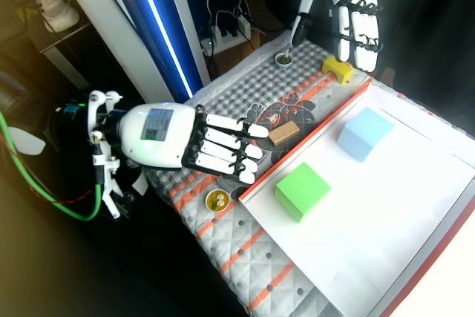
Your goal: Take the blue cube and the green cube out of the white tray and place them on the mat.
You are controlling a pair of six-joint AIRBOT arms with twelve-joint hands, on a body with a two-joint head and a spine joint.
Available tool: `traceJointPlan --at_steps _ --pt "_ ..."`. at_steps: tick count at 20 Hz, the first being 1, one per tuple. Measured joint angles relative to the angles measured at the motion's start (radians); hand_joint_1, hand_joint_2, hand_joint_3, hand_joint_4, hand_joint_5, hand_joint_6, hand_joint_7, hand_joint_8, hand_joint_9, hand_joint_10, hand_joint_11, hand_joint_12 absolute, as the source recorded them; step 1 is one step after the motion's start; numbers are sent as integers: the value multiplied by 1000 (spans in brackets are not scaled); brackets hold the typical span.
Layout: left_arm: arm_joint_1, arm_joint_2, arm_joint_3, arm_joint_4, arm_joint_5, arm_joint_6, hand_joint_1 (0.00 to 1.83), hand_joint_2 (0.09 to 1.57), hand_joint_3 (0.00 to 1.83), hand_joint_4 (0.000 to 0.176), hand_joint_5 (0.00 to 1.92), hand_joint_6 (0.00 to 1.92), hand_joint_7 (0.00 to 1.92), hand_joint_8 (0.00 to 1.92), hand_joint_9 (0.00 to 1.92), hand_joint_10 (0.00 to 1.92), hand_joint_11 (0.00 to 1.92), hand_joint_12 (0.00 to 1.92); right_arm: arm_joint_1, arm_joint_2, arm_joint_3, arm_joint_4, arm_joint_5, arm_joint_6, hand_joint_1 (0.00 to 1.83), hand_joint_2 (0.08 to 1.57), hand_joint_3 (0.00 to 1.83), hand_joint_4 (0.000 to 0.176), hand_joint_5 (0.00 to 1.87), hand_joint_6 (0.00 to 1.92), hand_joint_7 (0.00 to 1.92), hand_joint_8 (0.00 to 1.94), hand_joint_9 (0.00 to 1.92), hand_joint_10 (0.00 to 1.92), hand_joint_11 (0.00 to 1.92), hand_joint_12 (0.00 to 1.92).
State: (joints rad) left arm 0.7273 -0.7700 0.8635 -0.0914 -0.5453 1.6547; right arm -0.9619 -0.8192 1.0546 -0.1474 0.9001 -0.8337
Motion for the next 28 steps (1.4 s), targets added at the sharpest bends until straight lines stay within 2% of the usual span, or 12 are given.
traceJointPlan --at_steps 3,6,8,11,13,15,16,18,19,22,24,28 --pt "1 -11 17 -21 -12 1 622 1108 0 106 503 2 473 1 408 1 1 890 0 0 -12 0 29 1 592 1303 0 0 640 4 601 10 612 4 218 897" --pt "-16 -32 51 -50 -8 1 661 1004 0 139 322 0 277 0 242 0 0 662 25 0 -14 -9 63 2 574 1259 0 0 461 0 477 0 483 0 197 817" --pt "-67 -66 91 -55 -5 2 585 966 0 173 195 0 170 0 147 0 0 423 62 -16 8 1 69 -6 529 1126 0 85 289 0 324 0 318 0 63 741" --pt "-164 -149 193 -80 31 6 528 959 0 176 110 2 164 1 132 2 0 442 162 -85 87 29 42 -7 508 1023 0 74 167 4 202 7 187 6 0 365" --pt "-198 -195 241 -194 90 170 562 945 0 176 75 0 138 0 126 0 0 383 234 -136 146 36 -11 -7 481 972 0 107 145 0 241 9 194 5 0 375" --pt "-222 -245 280 -282 156 349 558 924 0 176 57 0 112 0 116 0 0 383 275 -179 192 35 -72 -8 486 948 0 102 106 0 227 1 180 0 0 464" --pt "-241 -279 314 -309 189 396 572 903 0 176 63 1 127 2 130 3 0 403 296 -207 216 32 -113 -7 524 958 0 79 99 0 218 1 195 3 0 547" --pt "-264 -332 378 -346 226 414 583 876 0 176 64 2 134 2 153 5 0 442 330 -248 258 24 -185 -7 576 963 1 67 98 0 197 0 201 3 0 545" --pt "-276 -360 426 -363 253 416 596 865 0 176 61 1 111 0 114 1 0 386 349 -273 293 26 -220 -8 577 957 0 82 102 2 195 1 199 2 0 544" --pt "-291 -410 526 -378 322 418 685 796 0 176 53 0 121 2 121 2 0 381 372 -320 364 46 -308 -10 529 979 0 55 147 3 265 6 274 12 0 856" --pt "-298 -438 565 -386 353 419 682 795 0 176 69 3 139 4 132 3 0 413 374 -344 384 44 -335 -10 509 975 0 57 148 1 270 3 249 3 0 662" --pt "-306 -487 628 -394 420 420 652 876 1 176 96 1 153 0 147 0 0 433 374 -396 434 50 -391 -9 523 998 1 61 149 2 303 5 264 2 0 800"
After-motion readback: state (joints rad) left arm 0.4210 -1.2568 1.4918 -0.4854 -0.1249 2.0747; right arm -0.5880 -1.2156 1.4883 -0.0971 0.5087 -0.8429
